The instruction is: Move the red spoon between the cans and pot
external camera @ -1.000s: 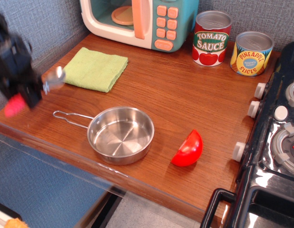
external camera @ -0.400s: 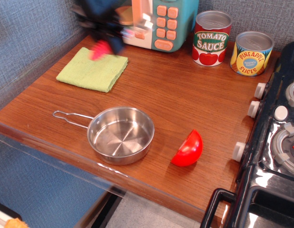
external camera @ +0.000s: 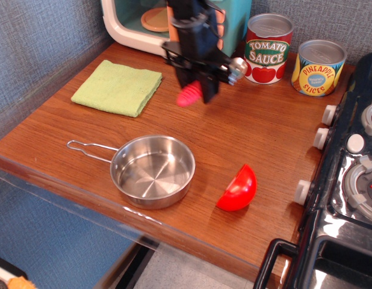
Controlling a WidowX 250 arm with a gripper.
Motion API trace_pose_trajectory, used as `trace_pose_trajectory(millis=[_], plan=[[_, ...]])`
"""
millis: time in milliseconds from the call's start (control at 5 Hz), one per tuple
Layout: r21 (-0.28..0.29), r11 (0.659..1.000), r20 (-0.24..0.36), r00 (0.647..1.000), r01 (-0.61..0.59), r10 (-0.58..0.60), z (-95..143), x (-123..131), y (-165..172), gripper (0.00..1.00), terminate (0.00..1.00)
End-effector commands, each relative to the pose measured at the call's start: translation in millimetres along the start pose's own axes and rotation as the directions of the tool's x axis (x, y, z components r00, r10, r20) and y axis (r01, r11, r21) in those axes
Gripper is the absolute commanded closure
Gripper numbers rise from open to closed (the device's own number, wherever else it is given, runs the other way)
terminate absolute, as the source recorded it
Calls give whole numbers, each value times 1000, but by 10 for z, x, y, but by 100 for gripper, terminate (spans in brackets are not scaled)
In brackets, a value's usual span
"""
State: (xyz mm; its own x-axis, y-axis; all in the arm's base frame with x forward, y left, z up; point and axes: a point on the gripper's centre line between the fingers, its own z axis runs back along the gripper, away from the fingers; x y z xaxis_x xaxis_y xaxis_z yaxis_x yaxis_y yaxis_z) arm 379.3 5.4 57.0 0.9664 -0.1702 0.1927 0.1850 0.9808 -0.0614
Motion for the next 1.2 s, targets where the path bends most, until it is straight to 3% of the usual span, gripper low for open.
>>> trace_pose_trajectory(millis=[0,400,600,1000], plan=[[38,998,-4,999,48,-48,-243,65,-467,100,0],[37,998,-30,998,54,-53,-461,3,-490,100,0],[44,999,23,1000,14,-15,-282,24,-452,0,0],[39,999,140,990,1,-7,355,29,-338,0,0]])
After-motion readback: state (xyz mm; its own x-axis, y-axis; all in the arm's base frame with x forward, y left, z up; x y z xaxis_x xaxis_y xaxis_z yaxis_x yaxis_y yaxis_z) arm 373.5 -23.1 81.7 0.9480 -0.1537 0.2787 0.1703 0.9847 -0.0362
